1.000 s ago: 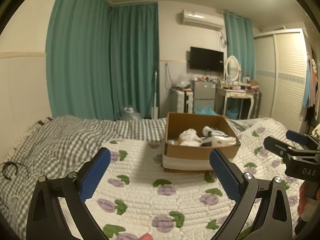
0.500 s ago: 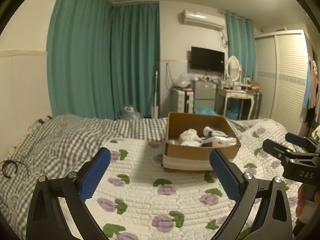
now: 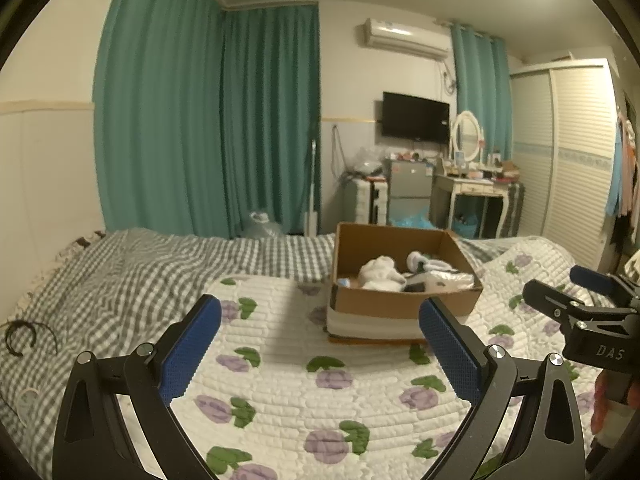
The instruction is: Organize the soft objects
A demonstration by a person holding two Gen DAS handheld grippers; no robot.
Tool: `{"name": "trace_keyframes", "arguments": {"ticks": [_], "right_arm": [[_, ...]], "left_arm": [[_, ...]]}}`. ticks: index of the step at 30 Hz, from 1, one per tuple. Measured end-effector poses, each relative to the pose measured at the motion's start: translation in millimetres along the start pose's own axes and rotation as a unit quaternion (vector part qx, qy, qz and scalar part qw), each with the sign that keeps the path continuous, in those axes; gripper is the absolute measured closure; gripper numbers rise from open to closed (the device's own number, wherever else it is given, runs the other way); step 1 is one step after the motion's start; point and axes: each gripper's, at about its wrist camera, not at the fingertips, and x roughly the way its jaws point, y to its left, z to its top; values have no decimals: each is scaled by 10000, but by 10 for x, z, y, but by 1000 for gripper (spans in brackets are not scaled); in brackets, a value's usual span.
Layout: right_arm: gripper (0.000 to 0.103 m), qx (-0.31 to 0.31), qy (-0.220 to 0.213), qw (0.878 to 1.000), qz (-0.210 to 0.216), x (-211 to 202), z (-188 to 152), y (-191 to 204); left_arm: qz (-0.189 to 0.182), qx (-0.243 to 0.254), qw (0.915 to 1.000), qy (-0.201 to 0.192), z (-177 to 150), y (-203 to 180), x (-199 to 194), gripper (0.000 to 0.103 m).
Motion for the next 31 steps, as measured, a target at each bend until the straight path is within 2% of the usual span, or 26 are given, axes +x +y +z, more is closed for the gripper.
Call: {"name": "trace_keyframes", "arguments": {"ticks": [31], "right_arm": [[1,16,61,10000,34,11,-23,5]], "left_arm": [[-5,36,10000,19,-17,13,-11,2]]}}
